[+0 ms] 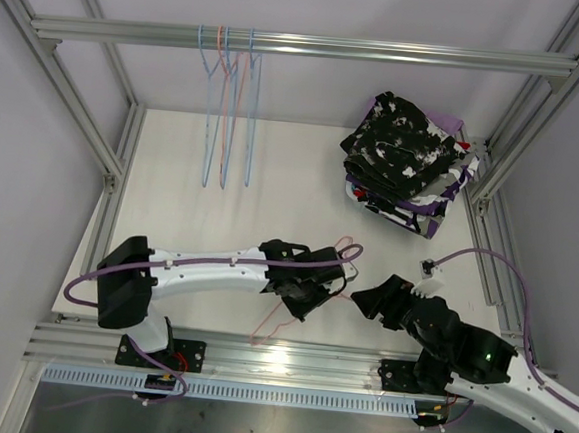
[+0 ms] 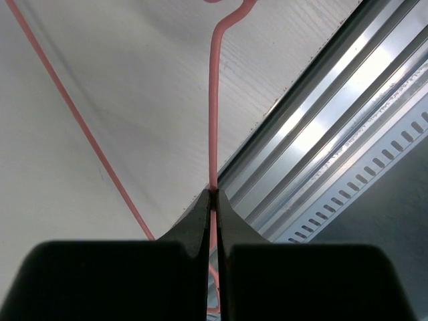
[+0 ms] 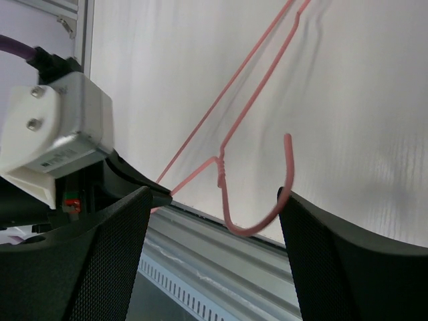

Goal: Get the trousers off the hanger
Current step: Pick up the hanger at the center of the board.

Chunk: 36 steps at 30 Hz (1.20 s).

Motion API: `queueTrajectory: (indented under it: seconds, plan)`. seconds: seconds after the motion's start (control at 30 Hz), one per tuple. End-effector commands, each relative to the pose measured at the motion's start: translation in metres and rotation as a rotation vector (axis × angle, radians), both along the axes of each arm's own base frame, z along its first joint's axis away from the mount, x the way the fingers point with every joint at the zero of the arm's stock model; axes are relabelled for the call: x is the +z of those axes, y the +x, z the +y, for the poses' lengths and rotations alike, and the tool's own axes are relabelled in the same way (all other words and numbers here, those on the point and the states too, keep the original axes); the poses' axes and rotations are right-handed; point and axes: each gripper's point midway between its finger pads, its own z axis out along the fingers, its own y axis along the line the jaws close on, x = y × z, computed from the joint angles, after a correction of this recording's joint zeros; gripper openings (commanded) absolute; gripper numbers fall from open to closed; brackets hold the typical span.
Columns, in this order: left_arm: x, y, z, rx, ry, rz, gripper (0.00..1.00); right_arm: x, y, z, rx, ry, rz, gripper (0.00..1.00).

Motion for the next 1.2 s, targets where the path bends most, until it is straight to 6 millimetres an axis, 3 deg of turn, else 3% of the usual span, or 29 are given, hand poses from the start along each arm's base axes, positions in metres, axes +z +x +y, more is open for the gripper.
queueTrajectory:
  seconds: [0.0, 0.3, 0.57, 0.87, 1.17]
  plan:
    - [0.003, -0.008, -0.007, 0.0, -0.035, 0.012, 0.0, 0.042, 0.01, 0.006, -0.015, 0.062, -0.085, 0.8]
    - [0.001, -0.016, -0.011, -0.005, -0.049, 0.024, 0.0, 0.065, 0.016, 0.016, -0.006, 0.08, -0.126, 0.8]
    - [0.011, -0.012, -0.009, 0.021, -0.071, -0.014, 0.0, 0.066, 0.016, 0.027, 0.017, 0.112, -0.124, 0.8]
    - [0.004, -0.009, -0.004, 0.047, -0.054, -0.05, 0.0, 0.084, 0.012, 0.038, 0.057, 0.192, -0.15, 0.8]
    - [-0.003, -0.003, 0.004, 0.074, -0.037, -0.086, 0.0, 0.085, 0.012, 0.057, 0.104, 0.238, -0.154, 0.8]
